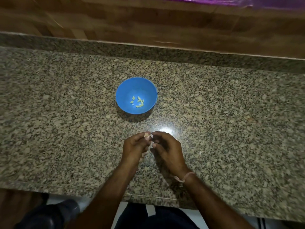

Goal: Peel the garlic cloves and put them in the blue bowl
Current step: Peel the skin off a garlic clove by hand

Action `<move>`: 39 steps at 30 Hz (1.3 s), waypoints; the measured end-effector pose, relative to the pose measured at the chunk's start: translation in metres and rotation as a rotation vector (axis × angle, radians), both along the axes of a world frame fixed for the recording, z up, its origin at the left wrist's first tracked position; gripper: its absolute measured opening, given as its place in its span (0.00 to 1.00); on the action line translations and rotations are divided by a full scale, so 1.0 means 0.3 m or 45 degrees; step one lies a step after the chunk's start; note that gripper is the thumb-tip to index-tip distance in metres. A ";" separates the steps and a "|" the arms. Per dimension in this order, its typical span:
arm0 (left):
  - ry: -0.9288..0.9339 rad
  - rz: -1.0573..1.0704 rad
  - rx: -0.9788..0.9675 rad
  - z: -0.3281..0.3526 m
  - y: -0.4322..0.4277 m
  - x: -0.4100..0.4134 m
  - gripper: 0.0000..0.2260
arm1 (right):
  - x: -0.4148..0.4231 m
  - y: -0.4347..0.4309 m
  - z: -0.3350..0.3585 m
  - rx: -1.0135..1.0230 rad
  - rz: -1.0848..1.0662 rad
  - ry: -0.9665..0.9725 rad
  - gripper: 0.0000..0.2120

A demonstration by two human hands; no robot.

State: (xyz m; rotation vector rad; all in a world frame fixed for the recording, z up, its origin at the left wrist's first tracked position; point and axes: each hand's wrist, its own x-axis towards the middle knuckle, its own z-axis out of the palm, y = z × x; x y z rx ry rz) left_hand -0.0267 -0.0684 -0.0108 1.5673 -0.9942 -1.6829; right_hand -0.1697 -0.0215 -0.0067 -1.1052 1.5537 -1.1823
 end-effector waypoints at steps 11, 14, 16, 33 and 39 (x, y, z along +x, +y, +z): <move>0.457 0.226 0.327 0.098 0.064 -0.060 0.08 | -0.035 0.002 0.057 -0.038 -0.009 -0.057 0.08; 0.506 0.273 0.332 0.097 0.071 -0.068 0.07 | -0.045 0.014 0.064 -0.008 -0.019 -0.144 0.05; 0.473 0.267 0.318 0.092 0.078 -0.071 0.07 | -0.052 0.020 0.066 0.009 -0.010 -0.179 0.05; -0.026 -0.069 -0.047 0.070 0.096 -0.026 0.06 | -0.106 0.025 0.044 0.102 0.310 0.118 0.02; -0.159 0.060 -0.056 0.050 0.076 -0.022 0.07 | -0.087 0.034 -0.002 0.201 0.038 0.029 0.04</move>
